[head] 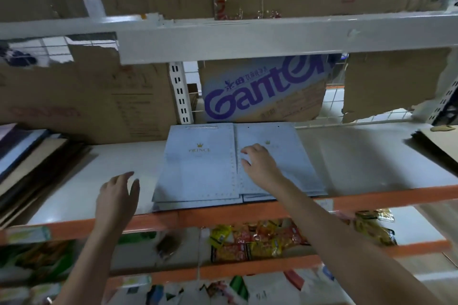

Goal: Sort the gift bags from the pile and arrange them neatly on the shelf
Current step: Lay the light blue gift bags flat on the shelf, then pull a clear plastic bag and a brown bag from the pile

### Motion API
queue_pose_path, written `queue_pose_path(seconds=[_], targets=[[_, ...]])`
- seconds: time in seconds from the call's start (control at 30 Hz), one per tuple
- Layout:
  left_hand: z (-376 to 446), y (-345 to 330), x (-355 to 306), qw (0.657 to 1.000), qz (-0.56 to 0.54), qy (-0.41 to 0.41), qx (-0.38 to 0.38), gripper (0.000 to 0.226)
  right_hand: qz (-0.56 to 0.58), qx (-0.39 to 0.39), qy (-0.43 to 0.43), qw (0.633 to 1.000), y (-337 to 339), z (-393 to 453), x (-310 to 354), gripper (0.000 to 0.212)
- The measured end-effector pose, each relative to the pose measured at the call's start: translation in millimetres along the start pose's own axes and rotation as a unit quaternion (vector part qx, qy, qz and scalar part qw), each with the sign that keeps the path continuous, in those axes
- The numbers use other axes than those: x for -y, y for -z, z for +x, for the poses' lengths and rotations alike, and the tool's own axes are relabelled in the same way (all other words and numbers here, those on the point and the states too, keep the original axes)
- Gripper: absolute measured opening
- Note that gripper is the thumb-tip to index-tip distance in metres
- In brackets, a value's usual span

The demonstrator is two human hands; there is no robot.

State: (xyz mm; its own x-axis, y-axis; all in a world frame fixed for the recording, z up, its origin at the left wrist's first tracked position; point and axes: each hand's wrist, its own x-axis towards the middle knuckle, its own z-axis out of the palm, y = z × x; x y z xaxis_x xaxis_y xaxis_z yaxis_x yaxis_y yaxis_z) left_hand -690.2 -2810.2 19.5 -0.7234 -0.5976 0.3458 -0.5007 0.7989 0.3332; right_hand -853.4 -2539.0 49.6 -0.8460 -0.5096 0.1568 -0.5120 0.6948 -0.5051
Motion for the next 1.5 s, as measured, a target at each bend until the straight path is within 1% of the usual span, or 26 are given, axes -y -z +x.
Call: queue_pose_path(seconds=[0.13,0.23,0.4,0.53,0.7,0.77,0.87,0.93,1.0,1.1,1.2,1.3,1.37,1.43,1.5], targets=[[-6,33,46,0.997,0.070,0.006,0.008,0.039,0.012,0.022,0.057,0.998,-40,-3,78,0.038],[-8,57,94,0.995,0.100,0.016,0.019,0.039,0.020,0.041,0.078,0.996,-74,-5,138,0.038],[-6,94,181,0.993,0.113,0.028,0.008,0.036,0.036,0.079,0.098,0.991,-130,-5,228,0.038],[8,116,242,0.993,0.103,0.060,-0.003,0.035,0.038,0.094,0.121,0.987,-170,8,286,0.039],[38,132,312,0.988,0.122,0.097,-0.020,0.034,0.053,0.107,0.124,0.985,-216,53,347,0.038],[53,135,338,0.987,0.110,0.113,-0.036,0.032,0.066,0.116,0.120,0.984,-234,76,370,0.038],[72,139,377,0.985,0.094,0.135,-0.050,0.038,0.098,0.154,0.082,0.980,-264,109,398,0.044],[86,145,399,0.981,0.092,0.164,-0.055,0.034,0.106,0.178,0.042,0.977,-283,128,409,0.047],[100,152,421,0.976,0.097,0.191,-0.039,0.034,0.129,0.176,0.008,0.976,-300,144,415,0.046],[121,162,456,0.969,0.099,0.224,-0.023,0.039,0.188,0.151,-0.043,0.970,-316,162,414,0.042],[141,169,485,0.966,0.081,0.247,0.004,0.042,0.199,0.139,-0.085,0.966,-326,169,413,0.045],[168,171,506,0.966,0.074,0.247,0.030,0.049,0.243,0.112,-0.137,0.954,-330,164,422,0.042],[188,170,510,0.967,0.082,0.239,0.034,0.057,0.300,0.075,-0.164,0.937,-328,158,432,0.042],[206,167,511,0.969,0.085,0.229,0.038,0.062,0.367,0.029,-0.188,0.911,-325,153,441,0.043],[218,163,513,0.970,0.069,0.226,0.055,0.072,0.422,0.000,-0.204,0.883,-324,144,450,0.045]])
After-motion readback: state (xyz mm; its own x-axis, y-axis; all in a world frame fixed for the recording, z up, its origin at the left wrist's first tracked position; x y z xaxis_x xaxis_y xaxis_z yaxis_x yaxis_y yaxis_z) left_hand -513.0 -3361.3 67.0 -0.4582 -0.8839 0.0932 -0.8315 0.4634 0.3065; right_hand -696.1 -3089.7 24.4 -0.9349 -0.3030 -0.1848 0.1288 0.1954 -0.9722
